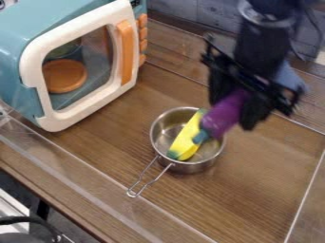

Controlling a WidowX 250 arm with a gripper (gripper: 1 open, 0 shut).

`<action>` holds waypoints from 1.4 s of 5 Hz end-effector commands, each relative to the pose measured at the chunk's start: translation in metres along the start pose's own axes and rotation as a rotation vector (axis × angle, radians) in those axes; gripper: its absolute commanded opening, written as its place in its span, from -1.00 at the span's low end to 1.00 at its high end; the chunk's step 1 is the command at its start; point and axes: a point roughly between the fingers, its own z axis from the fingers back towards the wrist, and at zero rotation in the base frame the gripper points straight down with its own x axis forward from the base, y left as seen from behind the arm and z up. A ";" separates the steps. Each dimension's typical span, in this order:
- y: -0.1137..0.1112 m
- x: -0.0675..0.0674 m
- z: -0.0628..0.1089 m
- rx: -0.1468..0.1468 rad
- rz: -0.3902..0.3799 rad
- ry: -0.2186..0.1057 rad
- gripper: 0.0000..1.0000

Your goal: Put the eggplant in the silver pot

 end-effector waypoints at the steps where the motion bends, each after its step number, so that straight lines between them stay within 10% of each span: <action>1: 0.025 -0.009 0.006 0.010 0.031 -0.043 -1.00; 7: 0.036 -0.020 -0.025 -0.006 0.047 -0.061 -1.00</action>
